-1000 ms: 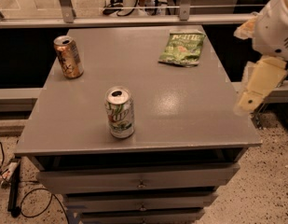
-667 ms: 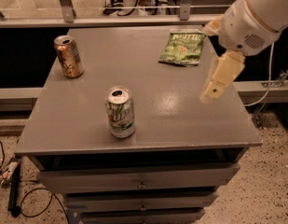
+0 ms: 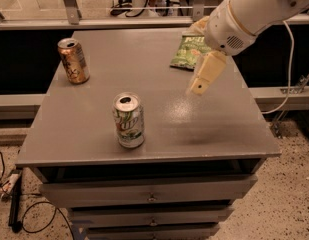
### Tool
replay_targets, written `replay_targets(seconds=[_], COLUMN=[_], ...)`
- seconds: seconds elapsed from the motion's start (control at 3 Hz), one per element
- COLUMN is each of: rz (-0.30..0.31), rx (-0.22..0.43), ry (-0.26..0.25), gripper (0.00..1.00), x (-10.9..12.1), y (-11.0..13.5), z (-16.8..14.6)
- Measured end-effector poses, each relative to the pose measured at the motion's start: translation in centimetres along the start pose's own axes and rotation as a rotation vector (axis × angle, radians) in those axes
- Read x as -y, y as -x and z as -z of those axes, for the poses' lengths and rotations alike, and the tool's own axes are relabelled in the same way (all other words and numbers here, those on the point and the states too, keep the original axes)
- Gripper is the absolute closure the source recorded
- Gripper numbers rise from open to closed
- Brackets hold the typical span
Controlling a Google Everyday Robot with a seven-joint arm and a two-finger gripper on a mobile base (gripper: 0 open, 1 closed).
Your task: Move orange can near green jalapeno chip bag
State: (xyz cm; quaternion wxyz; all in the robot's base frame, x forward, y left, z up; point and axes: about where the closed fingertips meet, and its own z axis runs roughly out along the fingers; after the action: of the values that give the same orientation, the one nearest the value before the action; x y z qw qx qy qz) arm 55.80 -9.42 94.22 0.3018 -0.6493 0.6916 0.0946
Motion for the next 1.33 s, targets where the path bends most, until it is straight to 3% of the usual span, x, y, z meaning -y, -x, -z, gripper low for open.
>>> replay_targets(seconds=[0.33,0.67,1.0,1.33], rz=[0.018,0.071,0.105,0.087], rx=[0.073,0.178,0.262,0.335], ry=[-0.039,-0.075,-0.087,-0.062], gripper=[0.00,0.00,0.00,0.00], x=[2.7,7.7,11.8,14.3], y=[-0.4,-0.2,1.6,4.4], z=[-2.1,-6.0,-8.8,-11.4])
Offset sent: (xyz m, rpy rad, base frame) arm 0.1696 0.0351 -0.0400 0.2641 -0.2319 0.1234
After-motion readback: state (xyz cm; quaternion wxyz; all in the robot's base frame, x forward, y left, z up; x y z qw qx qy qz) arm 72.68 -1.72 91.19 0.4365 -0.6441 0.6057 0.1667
